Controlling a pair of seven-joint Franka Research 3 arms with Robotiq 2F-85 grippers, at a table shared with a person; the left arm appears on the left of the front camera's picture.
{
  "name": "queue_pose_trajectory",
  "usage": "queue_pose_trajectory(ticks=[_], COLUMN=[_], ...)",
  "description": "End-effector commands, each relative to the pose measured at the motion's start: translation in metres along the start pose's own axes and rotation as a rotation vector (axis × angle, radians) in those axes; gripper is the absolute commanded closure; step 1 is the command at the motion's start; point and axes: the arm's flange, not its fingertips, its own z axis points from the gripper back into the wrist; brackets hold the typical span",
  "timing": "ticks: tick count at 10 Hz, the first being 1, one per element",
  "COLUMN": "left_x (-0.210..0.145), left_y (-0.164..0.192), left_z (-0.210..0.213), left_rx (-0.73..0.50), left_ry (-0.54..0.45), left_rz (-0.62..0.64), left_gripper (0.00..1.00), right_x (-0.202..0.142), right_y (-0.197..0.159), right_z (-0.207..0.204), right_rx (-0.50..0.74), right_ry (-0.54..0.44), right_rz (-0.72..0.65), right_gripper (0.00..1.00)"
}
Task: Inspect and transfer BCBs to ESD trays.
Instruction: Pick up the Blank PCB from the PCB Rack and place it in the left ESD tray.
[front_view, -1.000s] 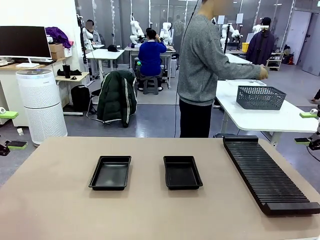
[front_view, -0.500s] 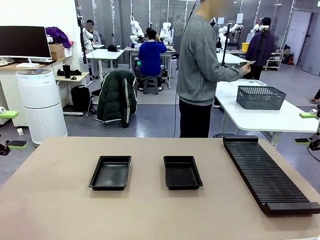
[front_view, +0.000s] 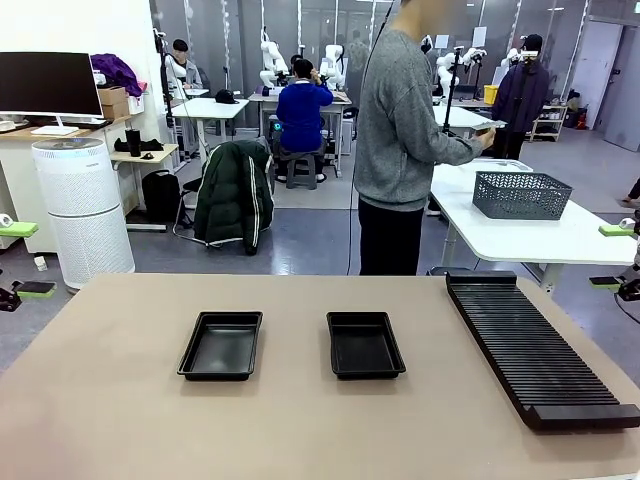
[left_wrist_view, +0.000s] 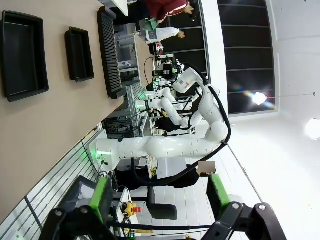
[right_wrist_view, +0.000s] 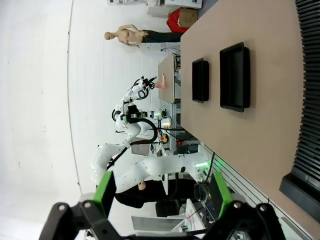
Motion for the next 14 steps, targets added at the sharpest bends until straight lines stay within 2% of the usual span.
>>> queue_pose_trajectory(ticks=[1,14], left_x=[-0.0009,-0.0009], left_y=[-0.0008,-0.0008], left_z=[0.0011,0.0011], left_rx=[0.003,0.003], left_ry=[0.001,0.001], left_rz=[-0.001,-0.001], left_gripper=[0.0,0.0], right_x=[-0.0005,-0.0005], right_y=[0.0007,0.0007], right_z=[-0.0006,-0.0006], right_rx=[0.001,0.001], right_ry=[0.001,0.001], right_rz=[0.009,0.009], right_gripper=[0.0,0.0])
